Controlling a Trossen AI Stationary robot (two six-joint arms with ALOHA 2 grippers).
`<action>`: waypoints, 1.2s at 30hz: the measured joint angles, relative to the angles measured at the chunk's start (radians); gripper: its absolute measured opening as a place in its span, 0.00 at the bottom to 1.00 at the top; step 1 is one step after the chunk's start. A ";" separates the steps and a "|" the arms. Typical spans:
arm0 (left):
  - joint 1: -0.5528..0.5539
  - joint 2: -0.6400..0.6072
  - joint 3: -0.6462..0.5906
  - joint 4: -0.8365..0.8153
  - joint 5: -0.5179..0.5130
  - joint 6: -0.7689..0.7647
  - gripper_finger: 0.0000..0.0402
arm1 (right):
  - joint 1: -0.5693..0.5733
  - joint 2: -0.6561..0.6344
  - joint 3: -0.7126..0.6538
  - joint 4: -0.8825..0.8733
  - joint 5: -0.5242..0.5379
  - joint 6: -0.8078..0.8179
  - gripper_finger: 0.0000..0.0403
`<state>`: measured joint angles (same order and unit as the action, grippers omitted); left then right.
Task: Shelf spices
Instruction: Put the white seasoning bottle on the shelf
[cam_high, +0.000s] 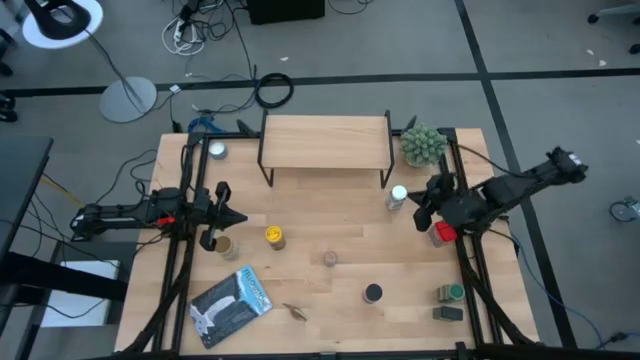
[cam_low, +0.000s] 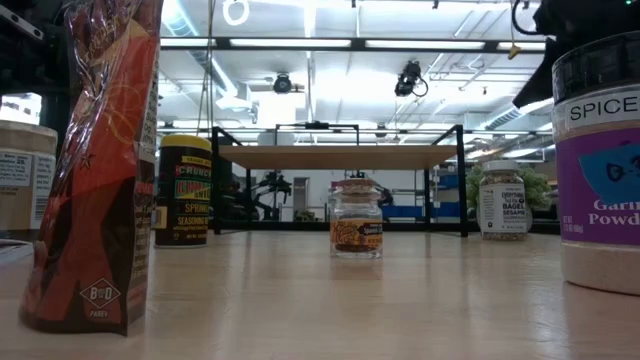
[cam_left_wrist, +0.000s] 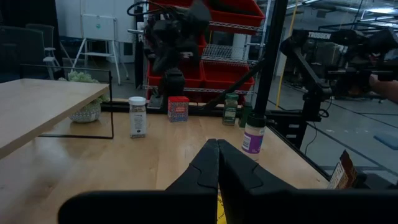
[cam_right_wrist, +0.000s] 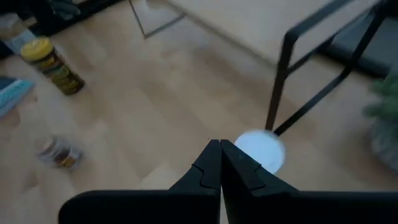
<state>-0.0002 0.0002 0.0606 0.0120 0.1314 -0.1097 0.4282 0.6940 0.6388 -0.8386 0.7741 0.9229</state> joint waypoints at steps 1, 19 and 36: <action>0.000 0.000 0.000 0.000 0.000 0.000 0.02 | 0.026 0.022 0.000 -0.006 0.005 0.043 0.00; 0.000 0.000 0.000 0.000 0.000 0.000 0.02 | 0.230 0.305 0.000 -0.174 -0.193 0.707 0.00; 0.000 0.000 0.000 0.000 0.000 0.000 0.02 | 0.086 0.335 0.000 -0.208 -0.139 0.699 0.15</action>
<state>-0.0002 0.0002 0.0607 0.0120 0.1317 -0.1096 0.5147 1.0294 0.6388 -1.0462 0.6355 1.6222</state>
